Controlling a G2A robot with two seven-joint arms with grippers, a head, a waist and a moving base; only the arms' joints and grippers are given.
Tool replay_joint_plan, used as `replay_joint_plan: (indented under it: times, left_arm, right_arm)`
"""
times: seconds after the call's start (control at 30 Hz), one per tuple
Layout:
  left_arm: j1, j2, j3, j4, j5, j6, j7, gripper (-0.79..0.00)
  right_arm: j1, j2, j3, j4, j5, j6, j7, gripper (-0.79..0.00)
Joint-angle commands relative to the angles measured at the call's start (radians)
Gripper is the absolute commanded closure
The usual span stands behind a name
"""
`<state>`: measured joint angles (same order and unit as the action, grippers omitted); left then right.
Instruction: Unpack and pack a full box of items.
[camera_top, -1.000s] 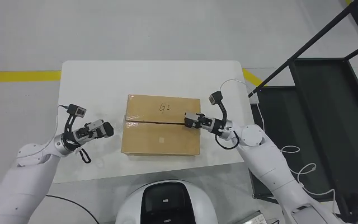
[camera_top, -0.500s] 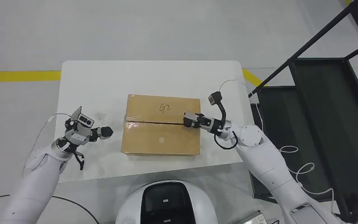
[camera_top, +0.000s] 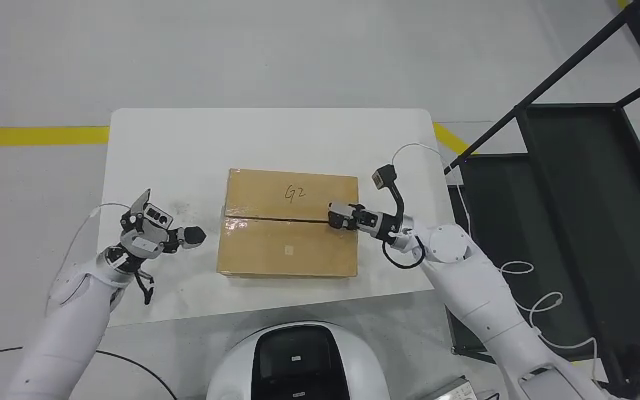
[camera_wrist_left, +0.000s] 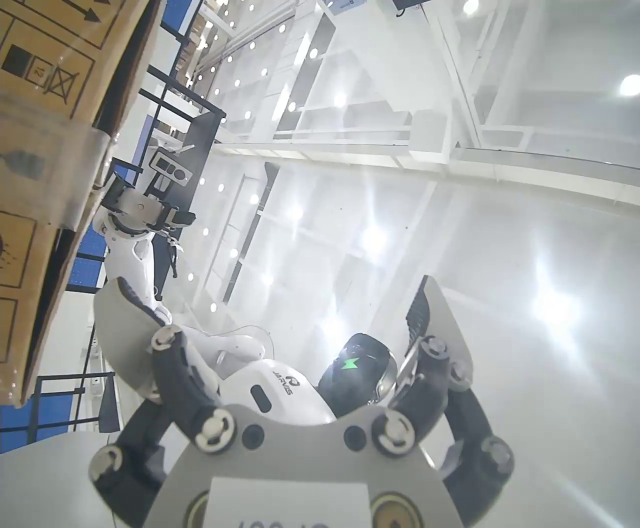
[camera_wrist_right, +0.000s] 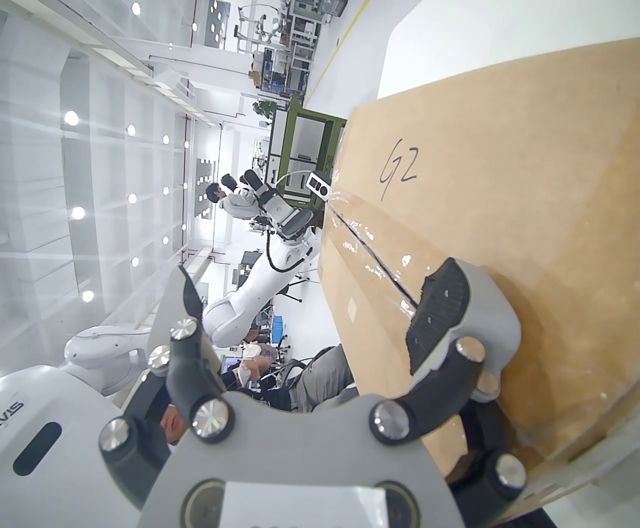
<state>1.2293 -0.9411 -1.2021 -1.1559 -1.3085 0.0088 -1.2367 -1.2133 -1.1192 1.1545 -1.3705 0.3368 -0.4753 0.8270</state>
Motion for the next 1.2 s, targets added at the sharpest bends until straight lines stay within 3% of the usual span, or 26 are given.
replay_joint_plan:
  times: [0.0, 0.23, 0.43, 0.73, 1.17]
  left_arm:
    - [0.015, -0.003, 0.008, -0.015, 0.01, 0.022, 0.054, -0.785]
    - [0.053, -0.023, 0.024, -0.011, -0.042, 0.054, 0.164, -0.785]
    - [0.042, -0.04, 0.027, 0.017, -0.07, 0.045, 0.222, -0.785]
    - [0.006, -0.071, 0.061, 0.086, -0.092, 0.085, 0.232, -0.785]
    - [-0.073, -0.115, 0.087, 0.161, -0.105, 0.071, 0.238, -0.785]
  right_arm:
    - [0.0, 0.0, 0.0, 0.001, 0.0, -0.001, 0.0, -0.785]
    - [-0.001, 0.0, 0.003, 0.004, 0.004, -0.005, 0.007, -0.785]
    - [0.001, -0.002, 0.003, 0.006, 0.007, -0.007, 0.009, -0.785]
    - [0.005, -0.002, 0.008, 0.008, 0.005, -0.007, 0.011, -0.785]
    - [0.002, -0.002, 0.011, 0.01, 0.003, -0.009, 0.013, -0.785]
